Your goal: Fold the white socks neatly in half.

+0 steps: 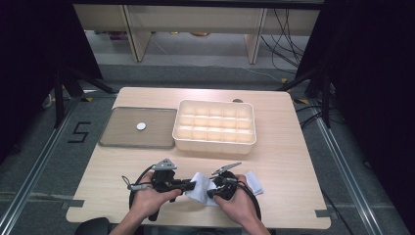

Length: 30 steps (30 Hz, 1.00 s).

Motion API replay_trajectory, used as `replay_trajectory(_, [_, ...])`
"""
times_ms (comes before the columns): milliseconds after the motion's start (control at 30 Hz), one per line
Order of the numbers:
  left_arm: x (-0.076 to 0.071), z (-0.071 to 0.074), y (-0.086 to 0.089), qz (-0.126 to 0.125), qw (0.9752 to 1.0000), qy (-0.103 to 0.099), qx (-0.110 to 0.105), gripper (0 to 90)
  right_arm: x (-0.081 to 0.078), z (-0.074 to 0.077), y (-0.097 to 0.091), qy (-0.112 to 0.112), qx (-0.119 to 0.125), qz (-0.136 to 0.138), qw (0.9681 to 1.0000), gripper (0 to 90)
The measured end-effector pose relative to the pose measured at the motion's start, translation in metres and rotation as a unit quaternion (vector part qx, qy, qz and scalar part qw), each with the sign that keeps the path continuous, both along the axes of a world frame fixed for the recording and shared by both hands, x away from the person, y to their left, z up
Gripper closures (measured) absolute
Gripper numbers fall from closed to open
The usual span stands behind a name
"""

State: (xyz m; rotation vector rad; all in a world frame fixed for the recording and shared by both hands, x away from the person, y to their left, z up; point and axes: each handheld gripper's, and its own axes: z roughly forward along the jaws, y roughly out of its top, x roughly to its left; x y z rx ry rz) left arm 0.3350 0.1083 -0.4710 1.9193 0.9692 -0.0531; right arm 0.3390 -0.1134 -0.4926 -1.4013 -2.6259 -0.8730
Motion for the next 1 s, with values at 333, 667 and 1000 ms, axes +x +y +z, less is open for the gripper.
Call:
replay_trajectory(333, [0.003,0.005,-0.002,-0.005,1.0000,0.001,-0.007,82.5,0.000,-0.002,0.007,-0.005,0.008,0.004,0.9999,90.0])
replay_trajectory(667, [0.005,0.007,0.000,-0.010,1.0000,-0.002,-0.001,82.4,0.003,0.015,-0.005,-0.049,0.028,-0.006,0.9984,90.0])
replay_trajectory(1000, [0.005,0.007,-0.001,-0.006,0.9999,-0.002,0.008,82.2,0.024,0.038,-0.100,-0.058,-0.016,-0.134,0.9892,90.0])
